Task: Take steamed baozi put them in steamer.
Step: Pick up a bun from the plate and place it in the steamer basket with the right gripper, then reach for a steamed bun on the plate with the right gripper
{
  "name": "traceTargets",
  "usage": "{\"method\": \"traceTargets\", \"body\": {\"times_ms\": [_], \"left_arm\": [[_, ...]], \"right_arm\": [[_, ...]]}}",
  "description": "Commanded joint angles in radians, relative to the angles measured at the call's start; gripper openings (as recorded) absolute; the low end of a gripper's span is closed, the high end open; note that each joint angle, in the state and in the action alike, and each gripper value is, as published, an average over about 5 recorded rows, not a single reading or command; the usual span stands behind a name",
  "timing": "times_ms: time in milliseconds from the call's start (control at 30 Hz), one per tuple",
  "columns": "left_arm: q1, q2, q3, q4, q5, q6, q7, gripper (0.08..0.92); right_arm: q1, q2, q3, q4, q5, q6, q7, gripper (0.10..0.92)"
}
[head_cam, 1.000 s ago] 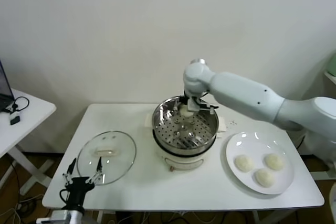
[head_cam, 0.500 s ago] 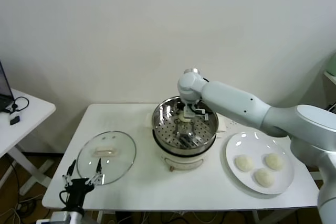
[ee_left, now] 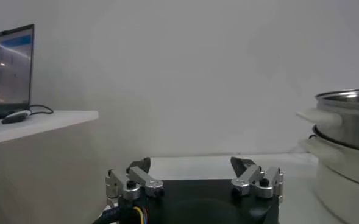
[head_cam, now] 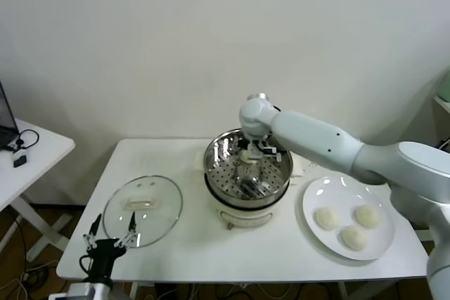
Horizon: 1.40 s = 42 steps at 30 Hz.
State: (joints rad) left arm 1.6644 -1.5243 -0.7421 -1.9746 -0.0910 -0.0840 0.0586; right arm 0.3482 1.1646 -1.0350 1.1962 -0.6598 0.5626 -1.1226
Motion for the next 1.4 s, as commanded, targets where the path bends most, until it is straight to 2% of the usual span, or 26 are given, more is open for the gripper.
{"method": "traceTargets", "body": {"times_ms": [33, 300, 500, 567, 733, 967, 1400], "left_arm": [[-0.002, 0.0, 0.001, 0.001, 0.0, 0.001, 0.0, 0.823], [-0.005, 0.007, 0.003, 0.003, -0.006, 0.002, -0.002, 0.823], [0.004, 0.016, 0.005, -0.007, -0.014, -0.001, -0.008, 0.823], [0.006, 0.016, 0.008, -0.008, -0.013, -0.001, -0.008, 0.823], [0.008, 0.012, 0.013, -0.01, -0.009, -0.001, -0.007, 0.823], [0.017, 0.009, 0.01, -0.01, -0.009, -0.005, -0.008, 0.823], [0.029, 0.01, -0.001, 0.002, -0.017, -0.008, -0.015, 0.823]], "right_arm": [[0.217, -0.205, -0.078, 0.178, 0.308, -0.06, -0.036, 0.823], [0.478, -0.477, -0.385, 0.234, 0.856, -0.405, -0.027, 0.823], [0.461, -0.624, -0.485, 0.18, 1.069, -0.578, -0.006, 0.823], [0.394, -0.663, -0.46, 0.156, 1.077, -0.61, -0.001, 0.823], [0.146, -0.727, -0.307, 0.132, 0.98, -0.632, 0.0, 0.823], [-0.151, -0.726, -0.074, 0.138, 0.859, -0.661, 0.009, 0.823], [-0.305, -0.634, 0.008, 0.076, 0.789, -0.661, 0.041, 0.823]]}}
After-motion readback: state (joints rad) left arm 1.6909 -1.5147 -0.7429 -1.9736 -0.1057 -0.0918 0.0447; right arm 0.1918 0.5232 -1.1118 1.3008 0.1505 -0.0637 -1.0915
